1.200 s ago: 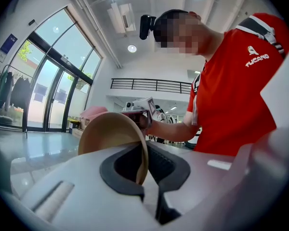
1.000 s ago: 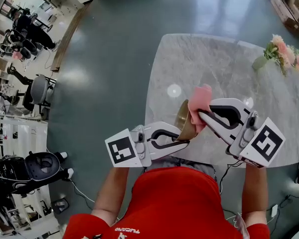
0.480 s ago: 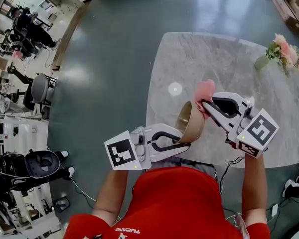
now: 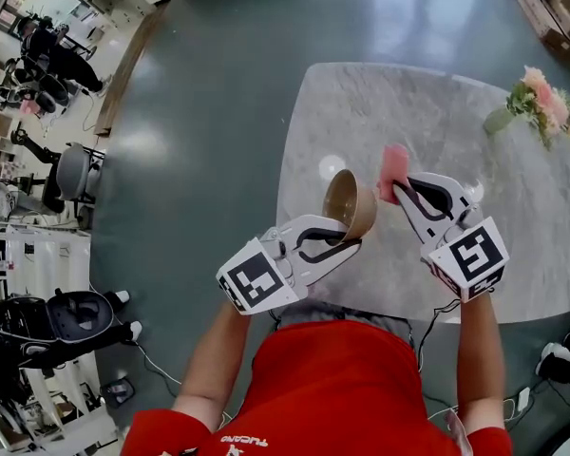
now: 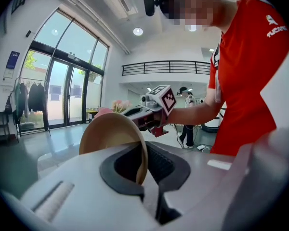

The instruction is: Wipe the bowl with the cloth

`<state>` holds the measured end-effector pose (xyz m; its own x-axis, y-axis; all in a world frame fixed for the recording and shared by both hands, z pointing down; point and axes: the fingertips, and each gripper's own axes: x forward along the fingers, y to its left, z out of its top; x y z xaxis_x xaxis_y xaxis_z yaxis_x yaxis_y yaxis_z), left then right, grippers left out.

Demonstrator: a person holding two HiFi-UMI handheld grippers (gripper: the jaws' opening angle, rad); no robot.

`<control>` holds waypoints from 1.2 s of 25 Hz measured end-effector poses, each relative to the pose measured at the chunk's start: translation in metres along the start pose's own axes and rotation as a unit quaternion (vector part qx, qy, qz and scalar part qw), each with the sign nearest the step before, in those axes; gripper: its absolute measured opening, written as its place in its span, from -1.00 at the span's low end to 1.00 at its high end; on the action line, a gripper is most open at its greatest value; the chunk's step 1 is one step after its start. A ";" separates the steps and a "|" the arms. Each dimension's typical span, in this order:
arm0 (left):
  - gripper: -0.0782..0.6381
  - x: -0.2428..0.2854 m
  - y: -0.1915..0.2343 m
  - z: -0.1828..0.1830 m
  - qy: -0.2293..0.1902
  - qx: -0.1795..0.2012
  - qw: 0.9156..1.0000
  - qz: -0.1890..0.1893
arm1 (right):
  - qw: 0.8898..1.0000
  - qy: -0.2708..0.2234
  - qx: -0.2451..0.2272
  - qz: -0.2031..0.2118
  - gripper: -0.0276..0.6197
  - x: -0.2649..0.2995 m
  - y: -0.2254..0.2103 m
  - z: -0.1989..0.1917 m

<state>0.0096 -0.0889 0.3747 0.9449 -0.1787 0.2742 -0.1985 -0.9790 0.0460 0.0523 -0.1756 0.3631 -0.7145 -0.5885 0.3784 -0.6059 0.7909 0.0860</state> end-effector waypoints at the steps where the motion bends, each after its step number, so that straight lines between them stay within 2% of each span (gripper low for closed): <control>1: -0.73 0.004 0.004 -0.006 0.013 0.011 1.000 0.002 | 1.000 0.009 -0.004 -0.010 -0.85 0.002 -0.004 -0.006; 6: -0.73 0.023 0.028 -0.046 0.097 0.019 0.995 0.028 | 0.996 0.061 -0.036 -0.051 -0.85 0.018 -0.017 -0.039; 11: -0.73 0.036 0.060 -0.082 0.171 0.019 0.983 0.071 | 0.990 0.112 -0.058 -0.069 -0.85 0.035 -0.027 -0.072; 15: -0.73 0.046 0.080 -0.107 0.235 0.044 0.967 0.088 | 0.986 0.139 -0.058 -0.071 -0.85 0.046 -0.032 -0.094; 21: -0.73 0.061 0.100 -0.138 0.303 0.053 0.948 0.080 | 0.978 0.181 -0.076 -0.069 -0.85 0.064 -0.044 -0.115; 30: -0.73 0.073 0.118 -0.179 0.405 0.121 0.904 0.059 | 0.966 0.227 -0.108 -0.053 -0.85 0.089 -0.045 -0.142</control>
<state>0.0080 -0.1997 0.5722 0.4013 -0.2498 0.8812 -0.1307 -0.9679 -0.2149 0.0660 -0.2400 0.5238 -0.3955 -0.5736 0.7173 -0.5454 0.7751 0.3191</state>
